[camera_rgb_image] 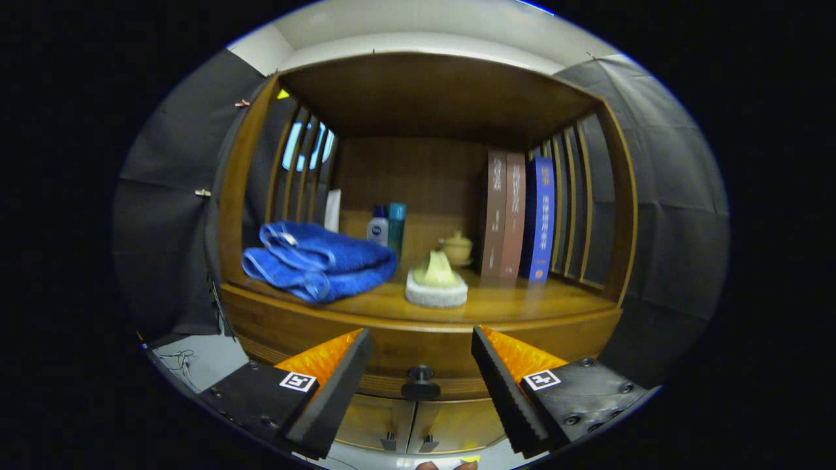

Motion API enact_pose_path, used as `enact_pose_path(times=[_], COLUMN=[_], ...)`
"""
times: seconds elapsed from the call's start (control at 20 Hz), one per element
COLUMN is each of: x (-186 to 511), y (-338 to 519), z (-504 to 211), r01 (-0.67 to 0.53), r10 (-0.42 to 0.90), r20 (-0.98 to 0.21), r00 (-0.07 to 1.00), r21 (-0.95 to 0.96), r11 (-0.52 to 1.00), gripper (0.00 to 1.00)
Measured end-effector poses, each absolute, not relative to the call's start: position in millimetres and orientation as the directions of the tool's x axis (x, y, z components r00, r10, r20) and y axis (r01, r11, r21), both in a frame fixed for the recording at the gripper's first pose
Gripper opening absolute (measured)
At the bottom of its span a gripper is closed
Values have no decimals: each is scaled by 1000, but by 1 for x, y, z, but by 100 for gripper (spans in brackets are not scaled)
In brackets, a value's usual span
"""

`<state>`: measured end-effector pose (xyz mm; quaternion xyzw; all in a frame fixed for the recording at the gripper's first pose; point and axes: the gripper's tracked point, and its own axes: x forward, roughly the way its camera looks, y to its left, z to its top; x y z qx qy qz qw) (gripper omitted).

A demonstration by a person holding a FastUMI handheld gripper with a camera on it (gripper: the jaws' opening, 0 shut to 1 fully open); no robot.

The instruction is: Pull open the drawer, take out the items inside it, and place them on the countertop above the cabinet.

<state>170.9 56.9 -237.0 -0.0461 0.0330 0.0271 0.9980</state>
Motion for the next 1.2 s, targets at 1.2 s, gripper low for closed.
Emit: enact_pose_path(times=[1.2], x=[31], y=[23], z=[-57], r01=[-91], r10=[92], r20=[-34], r00=[995], r21=[39], r11=[995], gripper=[98])
